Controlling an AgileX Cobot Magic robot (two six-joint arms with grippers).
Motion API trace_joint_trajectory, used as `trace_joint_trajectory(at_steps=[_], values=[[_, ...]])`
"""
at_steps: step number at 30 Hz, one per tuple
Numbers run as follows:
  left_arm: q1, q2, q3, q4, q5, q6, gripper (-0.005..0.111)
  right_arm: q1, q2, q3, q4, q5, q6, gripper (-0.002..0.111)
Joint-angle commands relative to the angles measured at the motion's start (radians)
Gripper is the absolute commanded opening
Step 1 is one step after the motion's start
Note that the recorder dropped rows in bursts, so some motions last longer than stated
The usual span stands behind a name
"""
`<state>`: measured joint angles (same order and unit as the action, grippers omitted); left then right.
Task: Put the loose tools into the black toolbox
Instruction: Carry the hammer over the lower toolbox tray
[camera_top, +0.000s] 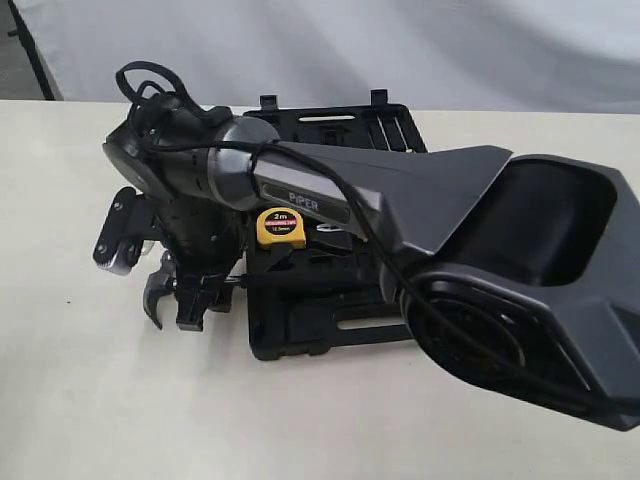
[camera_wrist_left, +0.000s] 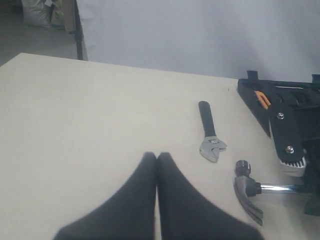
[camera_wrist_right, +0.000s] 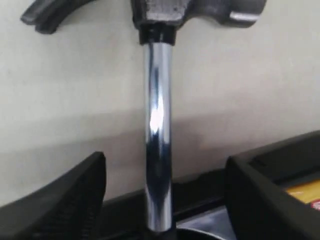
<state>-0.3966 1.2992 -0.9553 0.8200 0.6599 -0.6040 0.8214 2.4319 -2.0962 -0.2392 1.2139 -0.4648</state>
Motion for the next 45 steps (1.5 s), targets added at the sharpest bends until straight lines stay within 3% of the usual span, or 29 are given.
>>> trace_joint_trajectory(at_steps=[1,3,4,12,15,23,29,45], values=[[0.003,-0.008,0.009,-0.014,-0.017,-0.01,0.001,-0.019,-0.002,0.004,0.047,-0.055,0.057,0.056],[0.003,-0.008,0.009,-0.014,-0.017,-0.01,0.001,-0.039,0.011,0.004,0.084,-0.044,0.053,0.028],[0.003,-0.008,0.009,-0.014,-0.017,-0.01,0.001,-0.043,0.011,0.004,0.083,-0.04,0.033,-0.001],[0.003,-0.008,0.009,-0.014,-0.017,-0.01,0.001,-0.087,-0.281,0.054,0.239,0.007,-0.098,-0.001],[0.003,-0.008,0.009,-0.014,-0.017,-0.01,0.001,-0.129,-0.384,0.212,0.239,0.007,-0.108,-0.001],[0.003,-0.008,0.009,-0.014,-0.017,-0.01,0.001,-0.225,-0.611,0.616,0.247,-0.245,-0.193,-0.001],[0.003,-0.008,0.009,-0.014,-0.017,-0.01,0.001,-0.296,-0.685,0.881,0.414,-0.447,-0.432,-0.001],[0.003,-0.008,0.009,-0.014,-0.017,-0.01,0.001,-0.299,-0.532,0.948,0.448,-0.616,-0.609,-0.001]])
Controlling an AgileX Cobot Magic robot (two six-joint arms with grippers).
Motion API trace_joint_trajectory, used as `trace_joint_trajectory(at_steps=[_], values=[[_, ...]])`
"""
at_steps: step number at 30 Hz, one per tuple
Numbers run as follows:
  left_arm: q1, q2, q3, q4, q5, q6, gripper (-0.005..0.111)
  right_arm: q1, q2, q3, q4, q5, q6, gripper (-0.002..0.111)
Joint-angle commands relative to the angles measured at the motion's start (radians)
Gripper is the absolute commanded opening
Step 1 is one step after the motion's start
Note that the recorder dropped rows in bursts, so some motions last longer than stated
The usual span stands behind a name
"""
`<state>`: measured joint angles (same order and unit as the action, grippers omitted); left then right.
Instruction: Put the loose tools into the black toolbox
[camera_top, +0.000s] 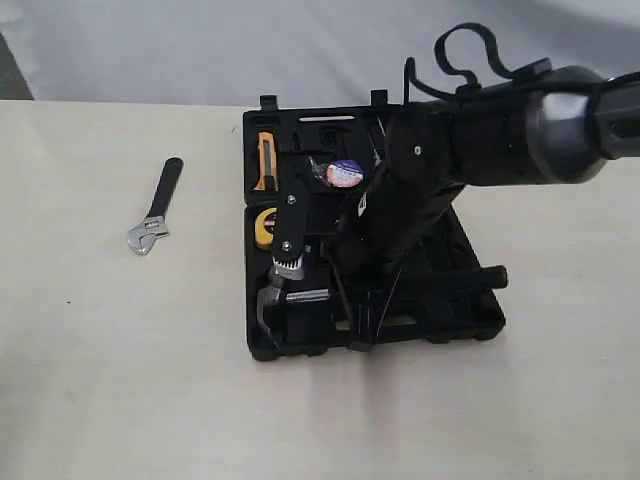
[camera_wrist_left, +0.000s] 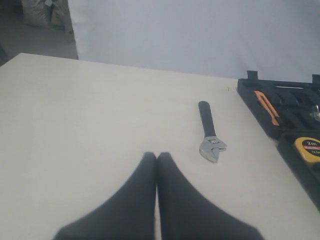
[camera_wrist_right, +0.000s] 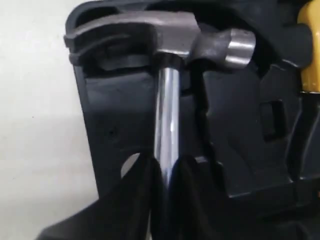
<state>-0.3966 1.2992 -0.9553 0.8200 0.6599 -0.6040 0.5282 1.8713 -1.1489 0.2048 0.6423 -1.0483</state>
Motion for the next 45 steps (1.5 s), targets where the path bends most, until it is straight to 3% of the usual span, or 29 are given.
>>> trace_joint_trajectory(at_steps=[1,30,36,41,45], values=[[0.003,-0.008,0.009,-0.014,-0.017,-0.01,0.001,-0.006,0.033,0.001,0.004,-0.045,-0.037,-0.001],[0.003,-0.008,0.009,-0.014,-0.017,-0.01,0.001,0.033,-0.08,-0.007,0.125,-0.129,-0.006,-0.001],[0.003,-0.008,0.009,-0.014,-0.017,-0.01,0.001,-0.039,-0.142,-0.095,0.453,0.131,-0.133,-0.001],[0.003,-0.008,0.009,-0.014,-0.017,-0.01,0.001,-0.189,-0.075,-0.156,0.644,0.487,-0.14,-0.001],[0.003,-0.008,0.009,-0.014,-0.017,-0.01,0.001,-0.291,0.054,-0.156,0.805,0.579,-0.139,-0.001]])
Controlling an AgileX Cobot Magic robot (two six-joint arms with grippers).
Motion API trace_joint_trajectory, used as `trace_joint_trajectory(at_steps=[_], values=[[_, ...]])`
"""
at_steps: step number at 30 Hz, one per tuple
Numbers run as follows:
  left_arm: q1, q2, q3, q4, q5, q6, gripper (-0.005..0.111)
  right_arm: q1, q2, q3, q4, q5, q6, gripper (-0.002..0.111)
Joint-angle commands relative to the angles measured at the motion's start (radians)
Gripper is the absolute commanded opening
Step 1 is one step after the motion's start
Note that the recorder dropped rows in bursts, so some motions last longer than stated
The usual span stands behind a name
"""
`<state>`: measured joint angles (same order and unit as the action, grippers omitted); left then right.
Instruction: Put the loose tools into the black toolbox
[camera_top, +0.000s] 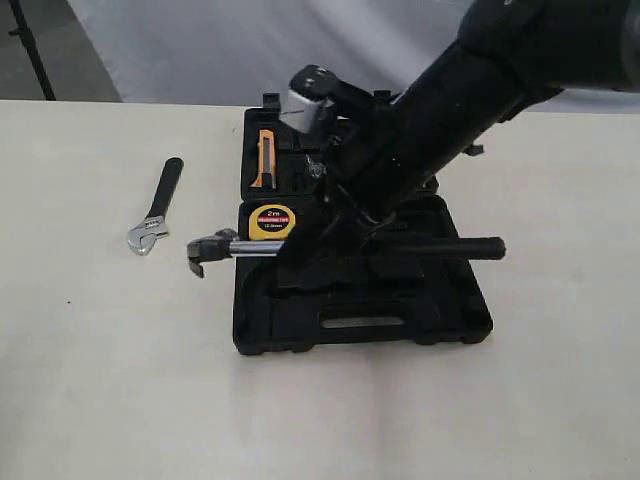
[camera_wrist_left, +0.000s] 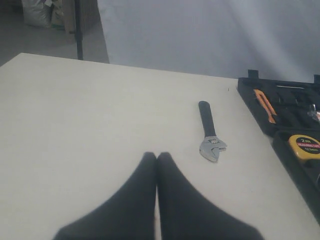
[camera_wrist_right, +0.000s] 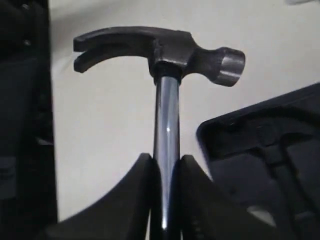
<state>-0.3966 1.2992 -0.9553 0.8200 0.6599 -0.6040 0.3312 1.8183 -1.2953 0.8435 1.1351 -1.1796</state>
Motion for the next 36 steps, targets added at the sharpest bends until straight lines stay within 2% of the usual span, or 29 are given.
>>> trace_joint_trajectory(at_steps=[1,8,25,27,32,34,36], values=[[0.003,-0.008,0.009,-0.014,-0.017,-0.01,0.001,-0.112,0.142,-0.007,0.222,0.086,-0.002,-0.001],[0.003,-0.008,0.009,-0.014,-0.017,-0.01,0.001,-0.124,0.308,-0.016,0.255,0.086,0.031,-0.001],[0.003,-0.008,0.009,-0.014,-0.017,-0.01,0.001,-0.124,0.336,-0.016,0.226,0.086,0.092,0.0],[0.003,-0.008,0.009,-0.014,-0.017,-0.01,0.001,-0.124,0.335,-0.016,0.239,0.086,0.085,0.006],[0.003,-0.008,0.009,-0.014,-0.017,-0.01,0.001,-0.129,0.335,-0.017,0.231,0.086,0.083,0.043],[0.003,-0.008,0.009,-0.014,-0.017,-0.01,0.001,-0.131,0.333,-0.017,0.227,0.086,0.081,0.055],[0.003,-0.008,0.009,-0.014,-0.017,-0.01,0.001,-0.139,0.323,-0.017,0.227,0.07,0.081,0.062]])
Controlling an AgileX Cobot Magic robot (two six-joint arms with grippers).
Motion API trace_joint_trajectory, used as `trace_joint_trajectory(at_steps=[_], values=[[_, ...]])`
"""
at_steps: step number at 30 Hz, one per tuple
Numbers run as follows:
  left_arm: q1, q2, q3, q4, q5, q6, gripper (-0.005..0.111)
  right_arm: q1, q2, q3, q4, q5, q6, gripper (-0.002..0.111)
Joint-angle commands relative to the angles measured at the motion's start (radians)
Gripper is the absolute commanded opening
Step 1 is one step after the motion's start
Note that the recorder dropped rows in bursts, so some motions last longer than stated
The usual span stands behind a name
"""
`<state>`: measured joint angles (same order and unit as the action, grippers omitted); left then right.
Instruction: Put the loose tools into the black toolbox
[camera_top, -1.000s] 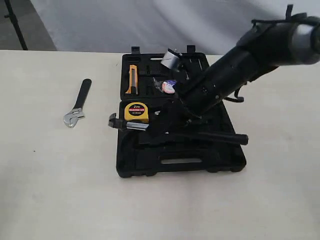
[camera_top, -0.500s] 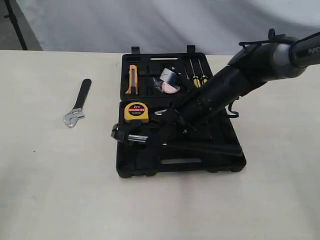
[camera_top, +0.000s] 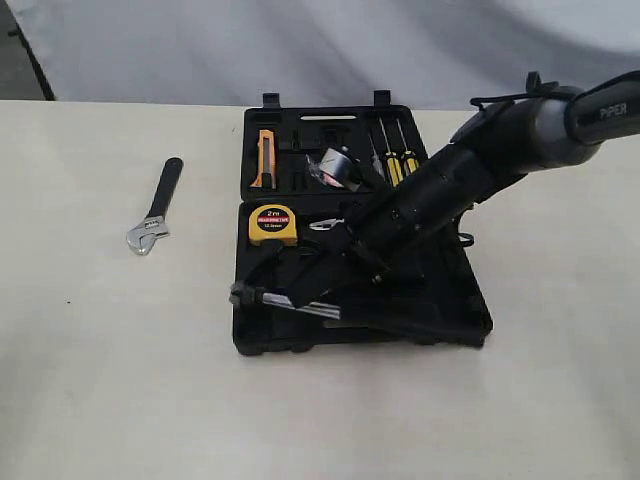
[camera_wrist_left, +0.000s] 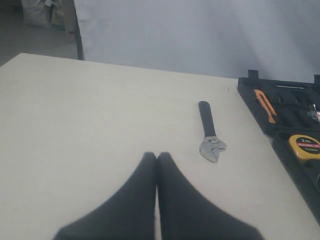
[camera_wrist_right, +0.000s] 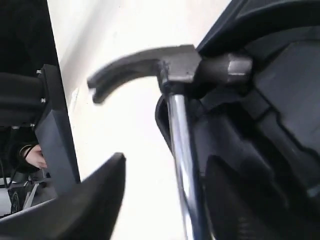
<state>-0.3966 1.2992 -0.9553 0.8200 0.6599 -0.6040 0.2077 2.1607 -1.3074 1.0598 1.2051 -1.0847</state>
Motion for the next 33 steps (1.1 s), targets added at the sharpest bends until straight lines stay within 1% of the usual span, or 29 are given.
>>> trace_joint_trajectory(at_steps=[1,6,9,11,13,16,19,23,24,26,28,29,33], values=[[0.003,-0.008,0.009,-0.014,-0.017,-0.01,0.001,-0.02,-0.029,-0.005,0.013,-0.011,-0.014,0.064],[0.003,-0.008,0.009,-0.014,-0.017,-0.01,0.001,-0.046,-0.124,-0.005,0.013,-0.054,-0.014,0.064],[0.003,-0.008,0.009,-0.014,-0.017,-0.01,0.001,-0.035,-0.203,-0.005,0.01,-0.073,-0.023,0.064],[0.003,-0.008,0.009,-0.014,-0.017,-0.01,0.001,-0.001,-0.243,-0.005,-0.023,-0.101,-0.033,0.064],[0.003,-0.008,0.009,-0.014,-0.017,-0.01,0.001,0.061,-0.275,-0.005,-0.105,-0.163,-0.018,0.064],[0.003,-0.008,0.009,-0.014,-0.017,-0.01,0.001,0.18,-0.295,-0.005,-0.343,-0.248,0.088,0.064],[0.003,-0.008,0.009,-0.014,-0.017,-0.01,0.001,0.316,-0.295,-0.005,-0.602,-0.277,0.266,0.064],[0.003,-0.008,0.009,-0.014,-0.017,-0.01,0.001,0.501,-0.295,-0.005,-0.913,-0.422,0.61,0.065],[0.003,-0.008,0.009,-0.014,-0.017,-0.01,0.001,0.541,-0.295,-0.005,-0.963,-0.458,0.689,0.066],[0.003,-0.008,0.009,-0.014,-0.017,-0.01,0.001,0.613,-0.293,-0.005,-1.072,-0.494,0.837,0.075],[0.003,-0.008,0.009,-0.014,-0.017,-0.01,0.001,0.662,-0.282,-0.005,-1.174,-0.496,0.917,0.081],[0.003,-0.008,0.009,-0.014,-0.017,-0.01,0.001,0.69,-0.273,-0.005,-1.251,-0.503,1.004,0.082],[0.003,-0.008,0.009,-0.014,-0.017,-0.01,0.001,0.74,-0.224,-0.005,-1.504,-0.519,1.327,0.082]])
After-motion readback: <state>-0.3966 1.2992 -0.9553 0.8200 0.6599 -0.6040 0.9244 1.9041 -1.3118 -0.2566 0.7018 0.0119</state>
